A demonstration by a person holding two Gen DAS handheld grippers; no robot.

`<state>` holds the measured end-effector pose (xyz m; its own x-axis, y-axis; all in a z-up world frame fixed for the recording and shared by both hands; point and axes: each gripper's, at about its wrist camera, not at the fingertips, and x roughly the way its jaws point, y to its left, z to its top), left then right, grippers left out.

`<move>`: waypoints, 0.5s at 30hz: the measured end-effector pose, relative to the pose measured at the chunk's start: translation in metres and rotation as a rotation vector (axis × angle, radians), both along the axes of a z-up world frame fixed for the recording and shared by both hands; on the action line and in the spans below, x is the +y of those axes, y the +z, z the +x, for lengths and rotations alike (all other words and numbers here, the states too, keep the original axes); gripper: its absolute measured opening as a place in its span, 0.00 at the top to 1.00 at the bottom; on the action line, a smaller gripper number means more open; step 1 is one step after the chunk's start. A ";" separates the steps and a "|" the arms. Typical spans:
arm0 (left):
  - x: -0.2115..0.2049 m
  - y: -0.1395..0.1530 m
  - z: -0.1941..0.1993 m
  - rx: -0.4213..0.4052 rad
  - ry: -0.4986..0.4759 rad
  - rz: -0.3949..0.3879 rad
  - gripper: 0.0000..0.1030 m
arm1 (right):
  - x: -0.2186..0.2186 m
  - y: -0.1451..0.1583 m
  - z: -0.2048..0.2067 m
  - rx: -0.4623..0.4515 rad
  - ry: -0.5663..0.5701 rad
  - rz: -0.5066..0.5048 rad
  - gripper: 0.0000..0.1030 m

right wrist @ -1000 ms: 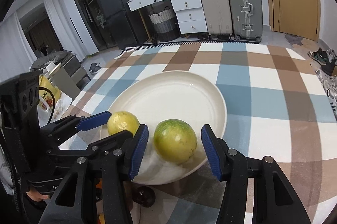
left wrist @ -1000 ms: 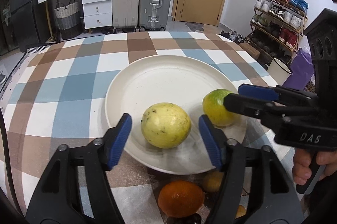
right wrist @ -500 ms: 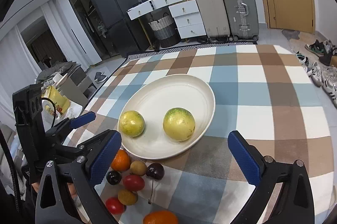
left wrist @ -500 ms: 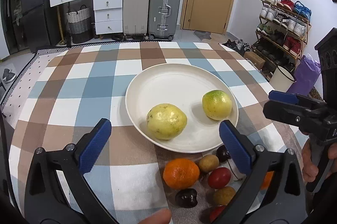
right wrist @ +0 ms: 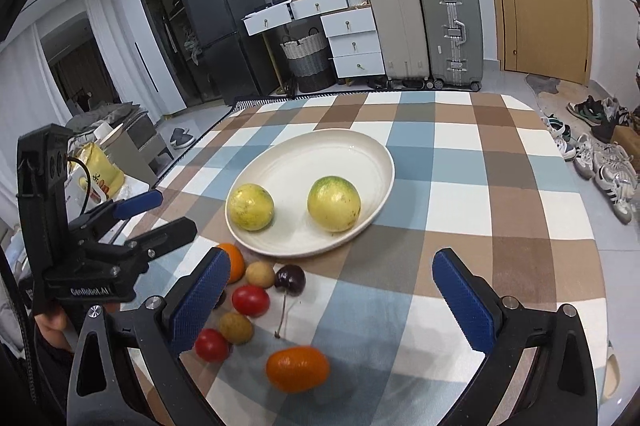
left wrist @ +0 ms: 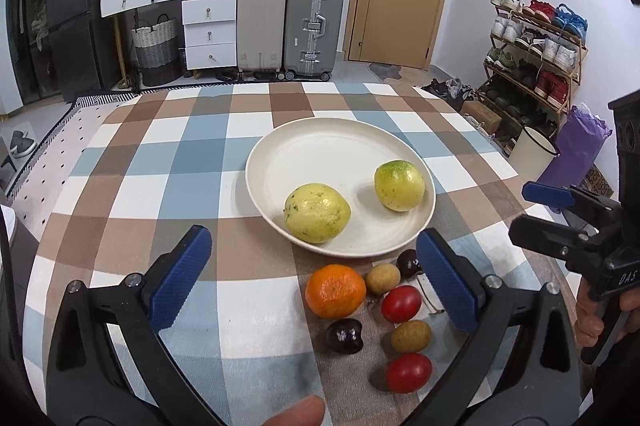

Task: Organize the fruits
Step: 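Grasp the dark plum with the left tool while the right tool grasps the orange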

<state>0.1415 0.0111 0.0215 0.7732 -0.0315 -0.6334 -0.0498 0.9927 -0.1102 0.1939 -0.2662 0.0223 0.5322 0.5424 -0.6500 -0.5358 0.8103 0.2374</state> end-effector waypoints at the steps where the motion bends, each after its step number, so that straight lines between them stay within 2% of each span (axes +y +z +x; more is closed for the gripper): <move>1: 0.001 0.000 -0.003 -0.001 0.002 -0.002 0.01 | -0.001 0.000 -0.004 -0.003 0.001 -0.005 0.00; 15: 0.003 -0.014 -0.037 0.033 0.002 0.012 0.01 | -0.001 -0.016 -0.039 0.025 0.034 -0.064 0.00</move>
